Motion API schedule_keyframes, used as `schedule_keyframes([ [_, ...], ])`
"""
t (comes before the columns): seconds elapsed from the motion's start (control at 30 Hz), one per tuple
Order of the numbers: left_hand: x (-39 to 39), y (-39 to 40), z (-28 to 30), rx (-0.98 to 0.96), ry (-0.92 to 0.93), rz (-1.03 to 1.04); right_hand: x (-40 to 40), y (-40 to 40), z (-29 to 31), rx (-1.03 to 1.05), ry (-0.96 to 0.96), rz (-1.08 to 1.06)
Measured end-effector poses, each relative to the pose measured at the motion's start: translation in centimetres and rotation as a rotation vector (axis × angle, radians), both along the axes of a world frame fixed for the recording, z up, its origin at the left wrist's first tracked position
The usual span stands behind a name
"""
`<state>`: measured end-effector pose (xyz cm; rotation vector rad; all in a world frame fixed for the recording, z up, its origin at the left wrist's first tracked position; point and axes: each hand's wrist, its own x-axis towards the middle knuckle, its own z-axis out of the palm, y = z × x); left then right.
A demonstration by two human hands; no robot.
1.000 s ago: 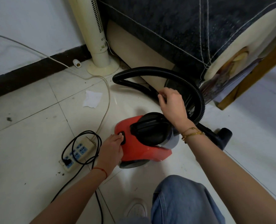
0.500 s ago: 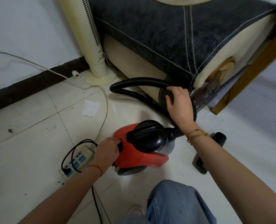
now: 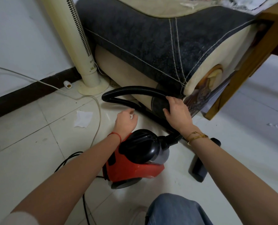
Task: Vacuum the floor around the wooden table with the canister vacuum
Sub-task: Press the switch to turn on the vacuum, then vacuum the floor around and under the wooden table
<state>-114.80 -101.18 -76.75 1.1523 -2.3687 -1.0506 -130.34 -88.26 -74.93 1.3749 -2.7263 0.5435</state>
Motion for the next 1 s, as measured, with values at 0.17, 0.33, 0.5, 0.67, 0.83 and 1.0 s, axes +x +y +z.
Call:
schedule_keyframes([
  [0.17, -5.4, -0.8, 0.8, 0.411, 0.078, 0.035, -0.3, -0.5, -1.1, 0.004, 0.035, -0.159],
  [0.33, -9.8, -2.9, 1.1, 0.92, 0.32, 0.21, -1.4, 0.1, -1.8, -0.06, -0.021, -0.196],
  [0.5, -10.9, -5.0, 1.9, 1.316, 0.637, 0.519, -1.3, 0.8, -1.4, -0.156, -0.08, -0.138],
  [0.67, -9.0, -4.7, 4.8, 1.389, 0.626, 0.63, 0.0, 1.8, 1.2, -0.155, -0.242, -0.13],
  [0.83, -5.9, -2.6, 9.5, 1.362, 0.47, 0.573, 2.2, 1.6, 7.4, -0.109, -0.382, -0.087],
  [1.0, -4.2, -1.4, 14.4, 1.294, 0.331, 0.481, 3.7, -2.2, 14.6, 0.029, -0.549, 0.08],
])
